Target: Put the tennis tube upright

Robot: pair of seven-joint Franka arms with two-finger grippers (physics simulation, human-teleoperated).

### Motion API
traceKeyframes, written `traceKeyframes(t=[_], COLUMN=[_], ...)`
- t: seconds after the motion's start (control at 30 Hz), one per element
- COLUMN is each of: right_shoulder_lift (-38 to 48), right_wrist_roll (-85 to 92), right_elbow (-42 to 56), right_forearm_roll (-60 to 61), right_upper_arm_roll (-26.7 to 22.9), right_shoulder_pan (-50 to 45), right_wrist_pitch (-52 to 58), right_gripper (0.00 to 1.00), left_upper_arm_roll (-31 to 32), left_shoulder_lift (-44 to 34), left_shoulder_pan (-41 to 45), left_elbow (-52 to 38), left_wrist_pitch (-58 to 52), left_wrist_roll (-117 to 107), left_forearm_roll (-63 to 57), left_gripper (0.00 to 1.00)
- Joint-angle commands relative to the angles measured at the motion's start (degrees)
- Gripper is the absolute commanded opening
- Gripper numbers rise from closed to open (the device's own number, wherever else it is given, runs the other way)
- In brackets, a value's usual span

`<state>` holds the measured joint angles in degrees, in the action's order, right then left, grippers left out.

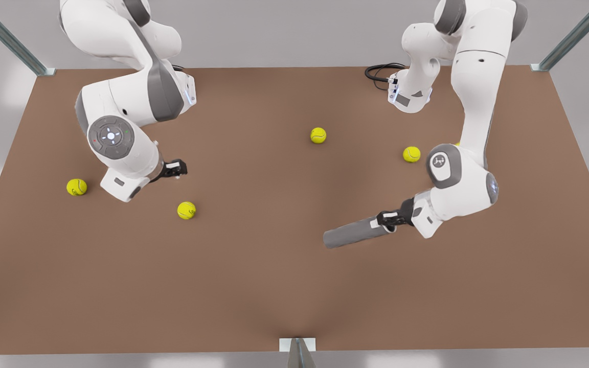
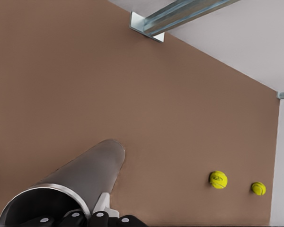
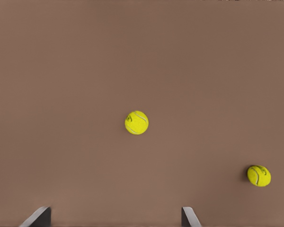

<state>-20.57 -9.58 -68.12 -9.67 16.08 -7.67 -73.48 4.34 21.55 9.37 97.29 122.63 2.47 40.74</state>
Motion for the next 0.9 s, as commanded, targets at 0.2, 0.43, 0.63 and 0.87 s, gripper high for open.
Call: traceKeyframes(t=[0.2,0.43,0.63,0.87], right_shoulder_lift=[-0.26,-0.44,-0.44,-0.52], right_wrist_roll=[-0.35,-0.18,-0.09,-0.09], right_elbow=[-0.09,-0.53,-0.53,-0.79], right_forearm_roll=[0.17,0.53,0.26,0.09], right_upper_arm_roll=[-0.09,-0.09,-0.09,-0.35], right_shoulder_pan=[-2.09,-2.18,-2.27,-5.43], right_wrist_pitch=[-0.09,0.44,0.79,3.16], right_gripper=[1.00,1.00,1.00,1.00], left_upper_arm_roll=[-2.05,-3.81,-3.81,-3.81], left_shoulder_lift=[-2.92,-3.00,-1.07,1.30], left_shoulder_pan=[-1.99,-2.25,-1.99,-2.08], left_elbow=[-4.48,-6.42,-6.33,-6.33], left_wrist_pitch=[-10.57,-14.61,-13.20,-10.74], left_wrist_roll=[-7.48,-10.38,-15.91,-17.23], left_forearm_roll=[-23.95,-34.41,-39.86,-40.30], left_gripper=[0.21,0.21,0.21,0.21])
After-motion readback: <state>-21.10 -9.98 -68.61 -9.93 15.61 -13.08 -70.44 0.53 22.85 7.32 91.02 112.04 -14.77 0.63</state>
